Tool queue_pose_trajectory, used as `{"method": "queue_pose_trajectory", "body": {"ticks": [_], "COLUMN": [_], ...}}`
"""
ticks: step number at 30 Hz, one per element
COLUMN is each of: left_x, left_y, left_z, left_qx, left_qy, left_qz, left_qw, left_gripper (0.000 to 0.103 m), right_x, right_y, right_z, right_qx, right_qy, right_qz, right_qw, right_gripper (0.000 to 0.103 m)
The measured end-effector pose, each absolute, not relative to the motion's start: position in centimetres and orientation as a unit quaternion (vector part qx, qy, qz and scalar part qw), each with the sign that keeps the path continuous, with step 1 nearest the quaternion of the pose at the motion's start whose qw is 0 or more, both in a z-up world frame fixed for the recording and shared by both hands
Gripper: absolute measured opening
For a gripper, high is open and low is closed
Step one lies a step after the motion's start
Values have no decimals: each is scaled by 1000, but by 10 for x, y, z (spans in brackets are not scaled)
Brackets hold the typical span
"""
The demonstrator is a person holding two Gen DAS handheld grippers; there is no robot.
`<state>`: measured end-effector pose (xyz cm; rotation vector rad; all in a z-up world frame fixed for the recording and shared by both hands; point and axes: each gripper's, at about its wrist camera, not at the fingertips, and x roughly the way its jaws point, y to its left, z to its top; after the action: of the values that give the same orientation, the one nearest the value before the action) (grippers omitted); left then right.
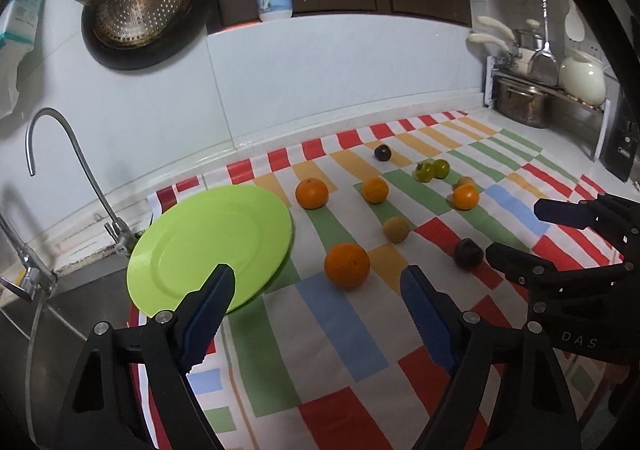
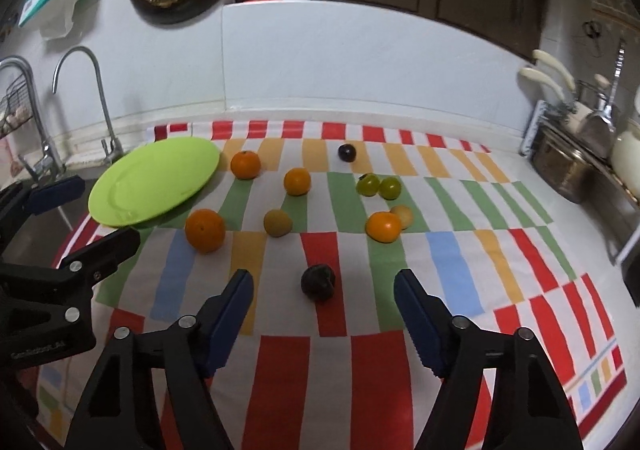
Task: Organize fruits
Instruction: 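Reach the left gripper to the large orange while the right gripper reaches the dark plum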
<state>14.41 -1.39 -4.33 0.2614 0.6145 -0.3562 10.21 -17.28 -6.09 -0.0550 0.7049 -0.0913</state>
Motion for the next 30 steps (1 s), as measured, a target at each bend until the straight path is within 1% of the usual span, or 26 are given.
{"method": "queue_pose_trajectory", "body": {"ticks": [9, 11, 15, 19, 24, 27, 29, 30], "left_x": [166, 170, 179, 185, 192, 197, 201, 202], "left_y": [-33, -36, -42, -47, -53, -56, -58, -58], "left_z": [-64, -69, -77, -84, -92, -97, -101, -103], "left_qx": [127, 128, 127, 128, 126, 128, 128, 127], "left_qy": [326, 332, 345, 357, 367, 375, 381, 384], "left_qz": [-172, -171, -170, -169, -165, -164, -161, -160], "left_qw": [921, 919, 914, 910, 907, 903, 901, 901], "left_gripper": [78, 75, 72, 65, 62, 54, 45, 44], "right_x": [127, 130, 137, 141, 148, 149, 150, 151], "right_y": [-184, -186, -187, -188, -190, -192, -193, -193], "right_z": [-80, -84, -92, -97, -101, -103, -105, -106], "right_qx": [-31, -32, -24, -18, -12, -8, -7, -6], "right_qy": [374, 380, 393, 398, 402, 405, 409, 410], "right_qz": [-5, 1, 16, 24, 29, 33, 34, 36], "right_qw": [927, 924, 919, 917, 915, 913, 912, 911], "right_gripper": [61, 58, 54, 50, 45, 42, 41, 40]}}
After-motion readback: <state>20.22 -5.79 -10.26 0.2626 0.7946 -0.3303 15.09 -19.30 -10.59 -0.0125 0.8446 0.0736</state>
